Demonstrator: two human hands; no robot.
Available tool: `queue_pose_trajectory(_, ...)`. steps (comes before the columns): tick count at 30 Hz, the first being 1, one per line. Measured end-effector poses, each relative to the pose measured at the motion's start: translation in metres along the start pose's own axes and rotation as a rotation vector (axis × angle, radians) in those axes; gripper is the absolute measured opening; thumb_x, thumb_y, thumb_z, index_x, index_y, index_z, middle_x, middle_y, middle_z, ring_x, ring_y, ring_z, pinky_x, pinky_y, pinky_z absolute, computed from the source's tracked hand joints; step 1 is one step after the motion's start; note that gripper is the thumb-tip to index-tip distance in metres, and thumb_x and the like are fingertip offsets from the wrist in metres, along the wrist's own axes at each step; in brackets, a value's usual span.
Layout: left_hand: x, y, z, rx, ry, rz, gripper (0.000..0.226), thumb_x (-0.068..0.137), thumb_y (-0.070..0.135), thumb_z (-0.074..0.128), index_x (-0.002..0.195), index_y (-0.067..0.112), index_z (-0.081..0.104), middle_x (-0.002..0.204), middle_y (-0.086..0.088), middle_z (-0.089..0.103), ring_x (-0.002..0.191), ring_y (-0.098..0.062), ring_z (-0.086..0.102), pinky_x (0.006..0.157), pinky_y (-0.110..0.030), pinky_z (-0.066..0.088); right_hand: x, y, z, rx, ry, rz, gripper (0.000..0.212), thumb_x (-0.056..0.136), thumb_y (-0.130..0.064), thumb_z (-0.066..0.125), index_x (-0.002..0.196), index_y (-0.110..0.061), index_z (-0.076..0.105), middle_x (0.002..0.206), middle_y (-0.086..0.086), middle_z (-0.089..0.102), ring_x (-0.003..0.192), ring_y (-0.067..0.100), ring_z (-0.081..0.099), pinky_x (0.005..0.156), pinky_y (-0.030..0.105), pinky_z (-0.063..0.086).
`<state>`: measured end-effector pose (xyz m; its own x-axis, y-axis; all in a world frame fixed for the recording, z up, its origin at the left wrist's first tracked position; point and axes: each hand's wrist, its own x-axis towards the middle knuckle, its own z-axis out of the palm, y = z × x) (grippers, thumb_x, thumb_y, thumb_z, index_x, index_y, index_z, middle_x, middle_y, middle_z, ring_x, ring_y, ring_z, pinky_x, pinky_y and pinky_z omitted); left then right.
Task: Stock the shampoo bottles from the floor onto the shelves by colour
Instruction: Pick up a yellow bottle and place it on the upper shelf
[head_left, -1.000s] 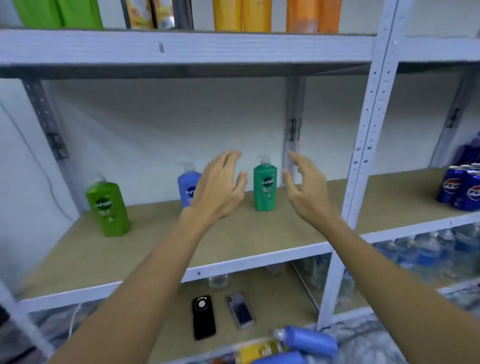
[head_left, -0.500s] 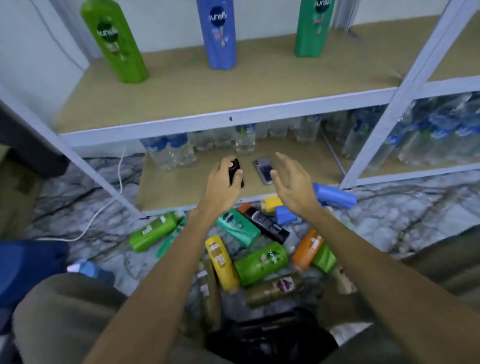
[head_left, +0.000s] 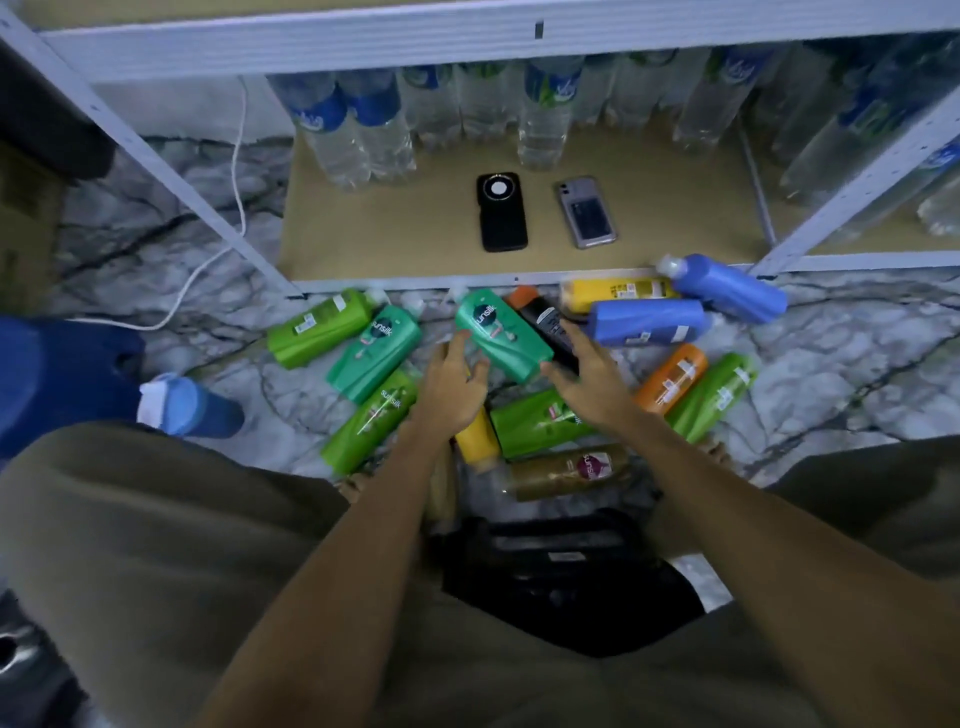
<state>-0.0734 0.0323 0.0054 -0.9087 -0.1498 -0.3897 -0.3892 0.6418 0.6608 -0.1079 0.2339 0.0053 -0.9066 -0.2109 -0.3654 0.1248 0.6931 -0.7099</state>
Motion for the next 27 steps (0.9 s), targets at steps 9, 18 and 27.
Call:
queue_pose_trajectory(9, 0.000, -0.066, 0.050, -0.095, 0.006, -0.315, 0.055, 0.105, 0.043, 0.041, 0.157, 0.032, 0.027, 0.155, -0.023, 0.031, 0.142, -0.042, 0.035, 0.114, -0.056, 0.033, 0.036, 0.026, 0.008, -0.103, -0.109, 0.099, 0.073, 0.101, -0.031, 0.061, 0.161, -0.022, 0.021, 0.161, 0.011, 0.031, 0.130, 0.035, 0.052, 0.094, 0.030, 0.043)
queue_pose_trajectory(18, 0.018, -0.071, 0.074, -0.073, -0.025, -0.396, 0.064, 0.099, 0.044, 0.039, 0.159, 0.028, 0.023, 0.147, -0.031, 0.039, 0.113, -0.047, 0.057, 0.099, -0.053, 0.045, 0.092, 0.051, 0.003, -0.155, -0.117, 0.166, 0.070, 0.100, -0.031, 0.061, 0.160, -0.025, 0.025, 0.156, 0.015, 0.034, 0.132, 0.037, 0.049, 0.097, 0.031, 0.038)
queue_pose_trajectory(27, 0.045, -0.083, 0.093, -0.016, -0.028, -0.438, 0.063, 0.092, 0.040, 0.042, 0.153, 0.028, 0.034, 0.137, -0.032, 0.042, 0.122, -0.048, 0.047, 0.104, -0.054, 0.041, 0.121, 0.080, 0.017, -0.332, -0.137, 0.139, 0.067, 0.100, -0.023, 0.058, 0.160, -0.022, 0.027, 0.152, 0.019, 0.035, 0.137, 0.040, 0.041, 0.111, 0.046, 0.037)
